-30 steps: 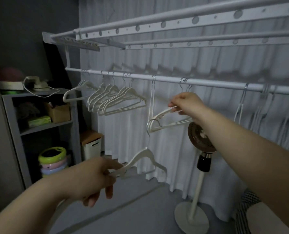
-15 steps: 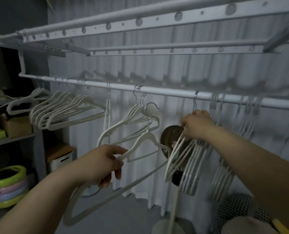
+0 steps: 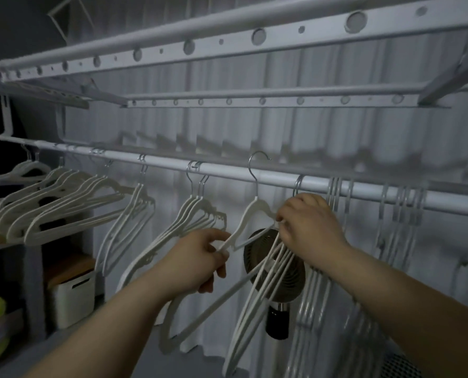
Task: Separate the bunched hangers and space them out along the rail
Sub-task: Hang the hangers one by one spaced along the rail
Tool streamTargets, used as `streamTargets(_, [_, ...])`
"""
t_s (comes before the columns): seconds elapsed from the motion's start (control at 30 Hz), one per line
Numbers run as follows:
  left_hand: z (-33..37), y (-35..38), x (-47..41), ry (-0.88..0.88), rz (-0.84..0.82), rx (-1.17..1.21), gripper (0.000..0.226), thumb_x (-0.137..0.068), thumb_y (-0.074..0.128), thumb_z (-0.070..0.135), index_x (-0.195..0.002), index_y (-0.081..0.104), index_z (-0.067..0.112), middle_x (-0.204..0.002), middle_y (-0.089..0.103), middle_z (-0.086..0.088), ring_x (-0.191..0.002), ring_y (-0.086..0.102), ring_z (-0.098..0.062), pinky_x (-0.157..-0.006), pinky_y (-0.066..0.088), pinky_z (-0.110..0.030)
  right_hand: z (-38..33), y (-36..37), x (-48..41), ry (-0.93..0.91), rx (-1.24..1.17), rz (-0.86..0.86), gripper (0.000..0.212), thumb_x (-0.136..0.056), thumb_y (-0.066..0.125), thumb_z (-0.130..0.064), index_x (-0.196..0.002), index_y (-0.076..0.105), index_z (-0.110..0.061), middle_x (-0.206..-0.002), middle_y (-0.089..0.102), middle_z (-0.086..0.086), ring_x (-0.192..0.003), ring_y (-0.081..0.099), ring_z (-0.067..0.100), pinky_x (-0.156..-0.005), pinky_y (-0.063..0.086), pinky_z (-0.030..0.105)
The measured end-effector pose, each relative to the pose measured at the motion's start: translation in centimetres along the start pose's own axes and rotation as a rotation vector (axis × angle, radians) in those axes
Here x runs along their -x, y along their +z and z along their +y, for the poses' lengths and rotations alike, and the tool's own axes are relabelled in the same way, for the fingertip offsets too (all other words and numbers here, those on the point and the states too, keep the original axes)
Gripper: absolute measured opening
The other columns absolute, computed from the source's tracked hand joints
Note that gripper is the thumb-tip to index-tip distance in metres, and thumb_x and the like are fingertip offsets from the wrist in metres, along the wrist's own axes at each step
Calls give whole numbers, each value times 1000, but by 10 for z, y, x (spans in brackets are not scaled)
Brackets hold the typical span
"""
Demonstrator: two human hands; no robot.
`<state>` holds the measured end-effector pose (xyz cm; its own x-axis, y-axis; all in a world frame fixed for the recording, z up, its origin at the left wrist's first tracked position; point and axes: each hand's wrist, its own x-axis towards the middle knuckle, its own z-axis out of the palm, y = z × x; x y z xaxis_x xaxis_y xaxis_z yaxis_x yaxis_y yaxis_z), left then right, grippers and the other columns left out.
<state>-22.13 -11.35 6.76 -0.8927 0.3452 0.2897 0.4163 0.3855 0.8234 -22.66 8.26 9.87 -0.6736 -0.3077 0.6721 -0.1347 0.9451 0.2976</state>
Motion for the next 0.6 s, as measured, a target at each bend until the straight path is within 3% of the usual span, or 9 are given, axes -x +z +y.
streamTargets(0.07, [-2, 7, -12, -9, -29, 23, 28, -93, 44, 9, -118, 52, 19, -59, 58, 1, -29, 45, -5, -39, 40, -18, 3, -1, -5, -8, 21, 90, 30, -66, 38, -25, -64, 68, -20, -66, 66, -5, -67, 65, 19, -69, 52, 25])
streamTargets(0.23, [-9, 14, -24, -52, -137, 42, 19, -94, 45, 12, -107, 51, 24, -63, 60, 1, -37, 49, -7, -42, 42, -19, 3, -4, -20, 34, -12, 135, 34, -68, 37, -24, -73, 69, -13, -78, 68, 4, -81, 59, 21, -80, 30, 27])
streamTargets(0.3, [-9, 12, -24, -17, -135, 4, 18, -94, 46, 20, -110, 52, 25, -73, 61, 4, -54, 56, -7, -52, 47, -20, -2, -2, -27, 31, -33, 171, 33, -68, 39, -23, -77, 69, -12, -84, 69, 5, -87, 55, 20, -82, 34, 27])
streamTargets(0.4, [-14, 3, -22, 143, 83, -283, 32, -92, 45, 37, -121, 55, 28, -90, 57, 13, -86, 55, -5, -76, 44, -20, -12, 4, -42, 13, -18, 192, 24, -63, 52, -18, -78, 69, -11, -86, 71, 7, -80, 67, 28, -80, 50, 29])
streamTargets(0.5, [-27, -17, -18, 366, 458, -588, 37, -87, 45, 44, -109, 65, 22, -94, 65, 9, -97, 60, -15, -78, 43, -25, -21, 9, -62, -17, -22, 191, 28, -62, 54, -17, -84, 68, -7, -86, 70, 10, -79, 67, 30, -83, 36, 29])
streamTargets(0.53, [-31, -24, -17, 388, 497, -682, 38, -83, 46, 45, -104, 67, 20, -96, 68, 5, -98, 62, -20, -77, 47, -28, -25, 9, -70, -25, -29, 175, 30, -63, 55, -16, -88, 67, -5, -89, 69, 12, -81, 66, 32, -82, 36, 30])
streamTargets(0.6, [-37, -31, -17, 293, 398, -825, 40, -88, 45, 46, -120, 56, 25, -118, 59, 7, -113, 55, -18, -89, 44, -29, -34, 6, -87, -18, -38, 95, 35, -75, 55, -15, -108, 61, -4, -106, 65, 14, -99, 59, 34, -88, 37, 36])
